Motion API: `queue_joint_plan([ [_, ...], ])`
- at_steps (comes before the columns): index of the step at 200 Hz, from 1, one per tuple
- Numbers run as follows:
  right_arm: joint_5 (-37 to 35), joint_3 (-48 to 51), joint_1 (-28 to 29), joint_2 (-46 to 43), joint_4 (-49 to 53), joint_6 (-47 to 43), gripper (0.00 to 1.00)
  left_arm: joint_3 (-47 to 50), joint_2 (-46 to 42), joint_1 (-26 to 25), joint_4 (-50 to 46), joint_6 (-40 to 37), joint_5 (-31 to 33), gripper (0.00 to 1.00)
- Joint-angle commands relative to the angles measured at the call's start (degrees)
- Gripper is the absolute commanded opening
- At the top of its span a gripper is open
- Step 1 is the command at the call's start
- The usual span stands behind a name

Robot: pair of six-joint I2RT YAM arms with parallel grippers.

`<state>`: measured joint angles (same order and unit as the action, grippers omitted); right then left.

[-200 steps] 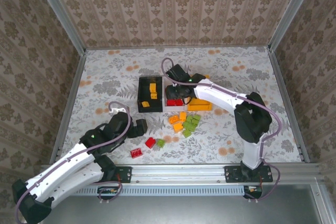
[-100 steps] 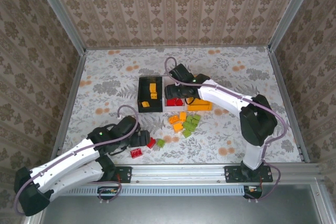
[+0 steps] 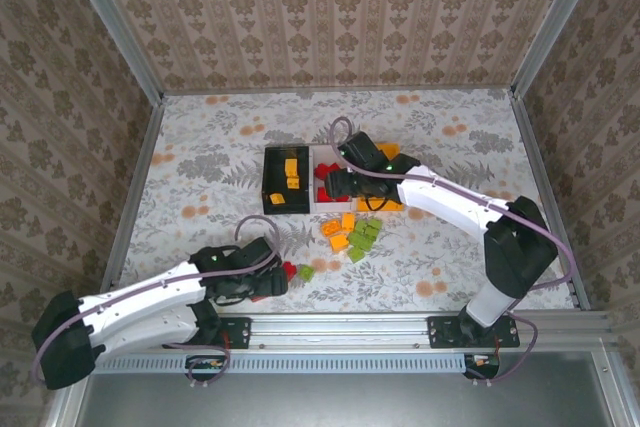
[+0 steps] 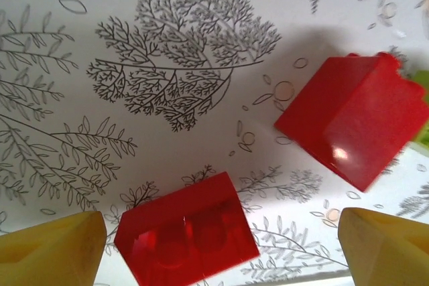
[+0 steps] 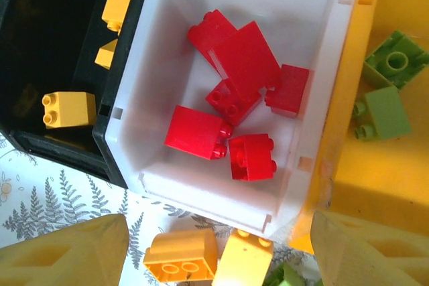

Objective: Sort the legos into containers by color

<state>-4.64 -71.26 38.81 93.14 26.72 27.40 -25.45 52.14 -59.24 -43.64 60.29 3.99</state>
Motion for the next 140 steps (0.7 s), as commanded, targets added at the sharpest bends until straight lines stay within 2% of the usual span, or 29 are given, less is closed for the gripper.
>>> queue_joint_plan([
  [1,-1.63,2.10,-0.57,-4.55,-1.14,0.90,0.74,1.20,2.73,-0.35,3.06,1.08,-0.52,0.84],
  [17,-1.77,3.56,-0.99,-6.97,-1.25,1.24,0.74,1.54,4.96,-0.40,3.26,0.53,-0.42,0.80],
  [83,-2.83,8.35,-2.27,-15.33,-0.81,2.39,0.74,-0.86,5.48,-0.35,3.35,-1.86,-0.83,0.47],
  [98,-2.91,9.39,-2.83,-16.71,-0.81,2.73,0.74,-3.53,4.13,-0.35,0.42,-2.89,-0.04,0.42],
  [118,-2.83,11.34,-3.42,-18.69,-1.02,3.17,0.74,-9.01,2.33,-0.13,-2.93,-5.55,2.55,0.42],
  [140,-2.74,13.55,-3.90,-20.89,-1.05,3.58,0.74,-15.69,3.94,3.20,-0.61,-11.06,3.83,0.41],
])
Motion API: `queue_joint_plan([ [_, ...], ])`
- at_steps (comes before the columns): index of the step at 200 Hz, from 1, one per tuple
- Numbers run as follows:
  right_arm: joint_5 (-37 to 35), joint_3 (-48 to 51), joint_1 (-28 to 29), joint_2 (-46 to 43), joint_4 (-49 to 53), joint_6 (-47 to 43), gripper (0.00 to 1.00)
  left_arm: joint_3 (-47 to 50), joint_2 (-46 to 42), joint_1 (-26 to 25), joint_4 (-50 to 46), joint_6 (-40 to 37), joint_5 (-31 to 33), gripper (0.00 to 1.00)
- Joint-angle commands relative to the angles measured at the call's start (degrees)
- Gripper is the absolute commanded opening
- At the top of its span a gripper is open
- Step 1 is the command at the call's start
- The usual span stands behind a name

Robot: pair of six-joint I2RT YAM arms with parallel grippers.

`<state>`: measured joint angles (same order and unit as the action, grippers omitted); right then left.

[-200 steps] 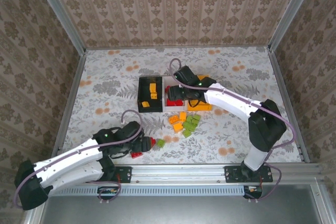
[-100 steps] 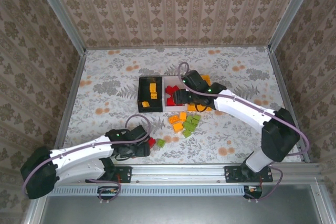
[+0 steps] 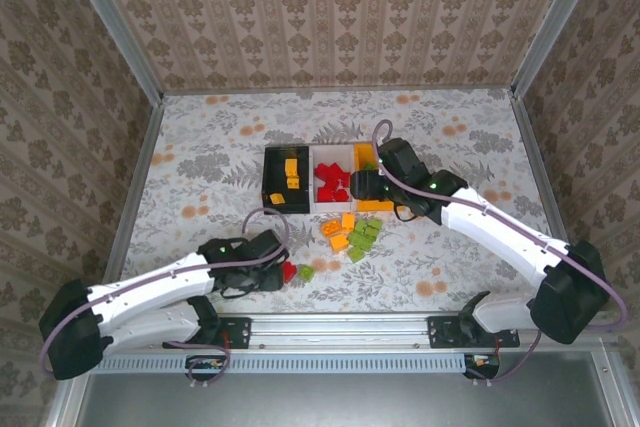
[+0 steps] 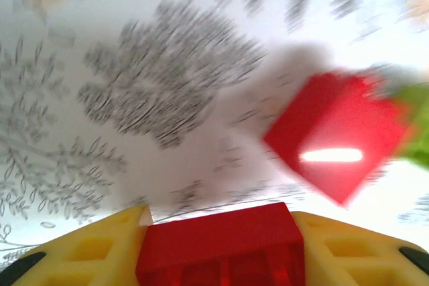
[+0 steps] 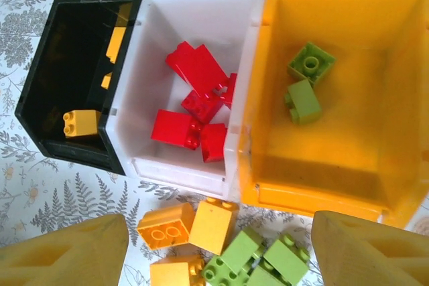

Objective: Sort the legos into containers by color

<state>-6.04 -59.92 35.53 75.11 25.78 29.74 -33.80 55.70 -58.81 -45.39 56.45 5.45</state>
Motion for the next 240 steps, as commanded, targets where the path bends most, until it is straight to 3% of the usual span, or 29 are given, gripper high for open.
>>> queue_joint_plan([
  [1,-1.34,2.28,-0.63,-3.00,-0.07,1.27,0.74,-7.73,0.46,2.97,1.38,-7.44,2.37,0.41],
  [62,-2.03,8.11,-1.55,-7.47,2.21,2.04,0.74,-29.54,25.41,10.14,19.26,-23.39,2.98,0.40],
  [95,-2.22,11.63,-1.95,-10.52,3.43,2.57,0.74,-41.53,38.79,12.51,22.53,-27.36,3.44,0.40],
  [137,-1.71,15.24,-2.17,-14.97,4.62,2.96,0.74,-51.05,49.75,13.29,23.41,-29.63,2.83,0.41],
  [159,-0.71,16.81,-2.13,-16.29,4.63,2.98,0.75,-53.10,52.93,13.57,24.00,-29.38,2.17,0.45],
  [193,1.40,19.52,-2.13,-16.37,2.75,4.21,0.76,-54.96,54.29,13.65,25.06,-28.59,0.93,0.66],
  [240,4.44,22.03,-2.09,-13.26,-3.05,6.85,0.77,-51.83,45.26,12.30,28.61,-27.42,-0.42,0.84],
])
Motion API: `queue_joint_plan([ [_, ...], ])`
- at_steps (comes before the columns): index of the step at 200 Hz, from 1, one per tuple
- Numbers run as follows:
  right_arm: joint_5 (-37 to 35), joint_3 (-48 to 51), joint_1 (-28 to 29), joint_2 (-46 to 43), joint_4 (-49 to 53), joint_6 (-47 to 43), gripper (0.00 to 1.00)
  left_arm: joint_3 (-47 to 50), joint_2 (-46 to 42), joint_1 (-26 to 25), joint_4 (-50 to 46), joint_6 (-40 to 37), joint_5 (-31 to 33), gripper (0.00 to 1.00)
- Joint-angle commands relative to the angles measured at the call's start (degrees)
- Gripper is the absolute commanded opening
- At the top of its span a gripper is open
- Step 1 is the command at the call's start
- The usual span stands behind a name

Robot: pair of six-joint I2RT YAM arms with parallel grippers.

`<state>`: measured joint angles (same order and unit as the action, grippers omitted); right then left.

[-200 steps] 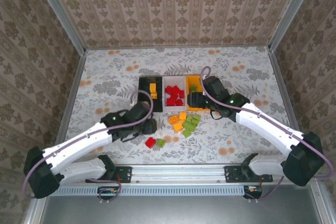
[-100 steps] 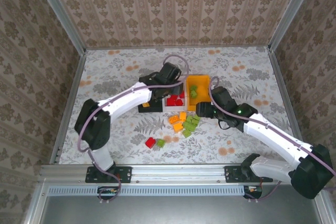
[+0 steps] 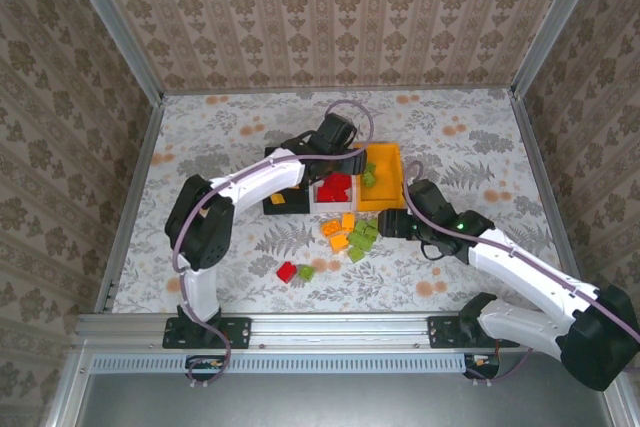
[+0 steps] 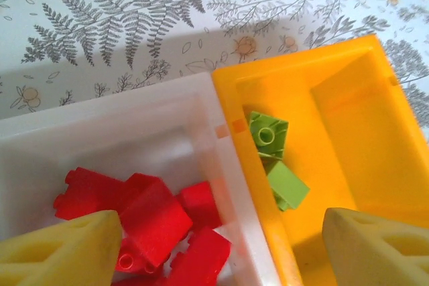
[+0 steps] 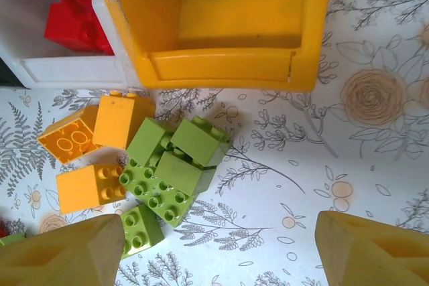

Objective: Sort the legos into containers by color

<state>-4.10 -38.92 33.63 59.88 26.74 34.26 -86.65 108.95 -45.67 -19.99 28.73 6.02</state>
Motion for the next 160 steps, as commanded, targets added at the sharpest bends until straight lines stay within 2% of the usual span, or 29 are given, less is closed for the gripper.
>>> queue_joint_plan([
  [1,2.55,1.03,-0.16,2.07,-4.17,2.36,0.77,1.16,-8.15,-0.87,3.34,0.28,-1.00,0.85],
  [28,3.68,1.39,0.10,6.12,-8.22,3.69,0.77,7.40,-17.28,-3.90,5.77,0.21,0.62,0.92],
  [36,3.66,1.31,0.27,7.48,-9.13,4.05,0.77,9.66,-19.90,-5.16,6.22,0.09,1.65,1.00],
  [80,1.30,-1.10,2.95,15.53,-11.23,5.10,0.77,23.37,-32.44,-11.38,6.80,2.52,8.40,1.00],
  [120,-1.11,-2.38,4.34,22.63,-11.80,6.16,0.76,34.49,-42.06,-11.99,7.15,7.38,12.37,1.00],
  [160,-5.65,-2.08,4.10,24.34,-9.06,7.52,0.73,38.04,-46.18,-12.08,5.69,9.37,13.70,1.00],
])
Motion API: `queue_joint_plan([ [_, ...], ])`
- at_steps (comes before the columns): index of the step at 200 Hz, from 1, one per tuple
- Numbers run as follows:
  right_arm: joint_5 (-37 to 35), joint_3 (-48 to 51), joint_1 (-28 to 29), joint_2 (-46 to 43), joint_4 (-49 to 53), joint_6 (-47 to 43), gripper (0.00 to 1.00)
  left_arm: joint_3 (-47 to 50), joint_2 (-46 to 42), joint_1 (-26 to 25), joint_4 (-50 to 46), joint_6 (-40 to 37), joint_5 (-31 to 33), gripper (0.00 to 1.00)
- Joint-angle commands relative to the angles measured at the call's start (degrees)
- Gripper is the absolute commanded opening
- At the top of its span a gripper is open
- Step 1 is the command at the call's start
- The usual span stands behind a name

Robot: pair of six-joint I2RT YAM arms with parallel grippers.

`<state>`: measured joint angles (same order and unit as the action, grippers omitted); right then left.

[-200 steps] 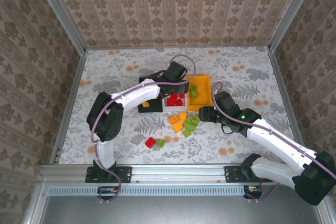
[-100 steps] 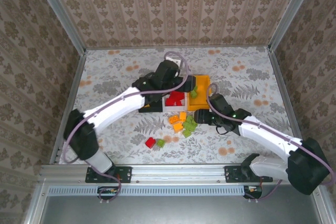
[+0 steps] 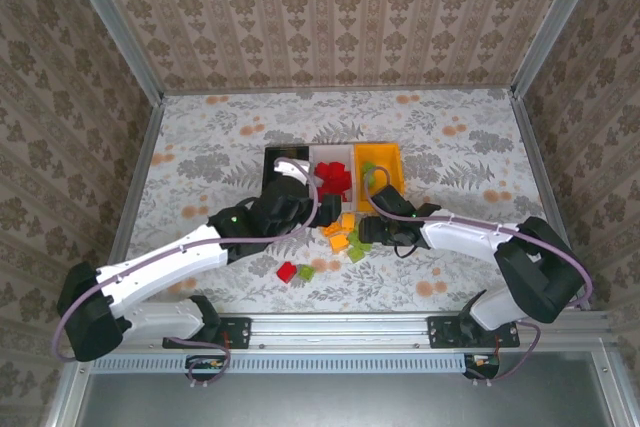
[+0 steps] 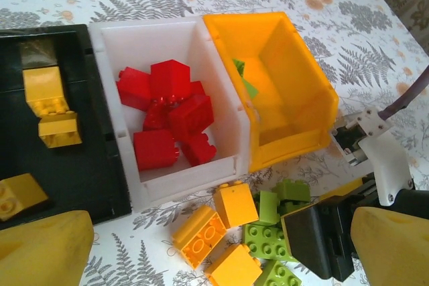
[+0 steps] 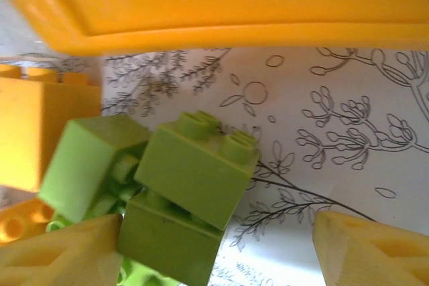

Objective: Sort the legos into containers by color

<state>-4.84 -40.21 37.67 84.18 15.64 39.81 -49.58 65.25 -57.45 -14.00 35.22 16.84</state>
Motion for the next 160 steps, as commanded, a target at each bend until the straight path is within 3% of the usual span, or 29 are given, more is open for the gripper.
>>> queue_joint_plan([
  [1,-5.04,-0.73,0.00,-0.06,2.17,1.99,0.73,1.02,-2.54,-0.29,-0.35,2.90,2.91,1.00],
  [35,-9.16,2.93,-2.62,-5.54,5.68,3.19,0.67,3.89,-5.08,-0.26,-0.28,4.15,3.90,1.00],
  [57,-7.58,3.95,-2.95,-9.07,3.52,0.35,0.67,5.25,-6.25,-0.10,-0.49,4.76,3.91,1.00],
  [105,-1.11,-0.67,-2.95,-0.22,1.18,-3.60,0.66,6.72,-8.75,0.59,-2.30,6.01,4.70,1.00],
  [125,-1.56,-0.69,-3.13,1.58,1.00,-3.24,0.59,7.70,-10.16,1.07,-2.47,6.33,5.04,1.00],
  [160,-2.78,1.11,-3.52,-1.02,1.97,-3.24,0.39,9.63,-11.62,2.60,-1.71,7.23,3.77,1.00],
])
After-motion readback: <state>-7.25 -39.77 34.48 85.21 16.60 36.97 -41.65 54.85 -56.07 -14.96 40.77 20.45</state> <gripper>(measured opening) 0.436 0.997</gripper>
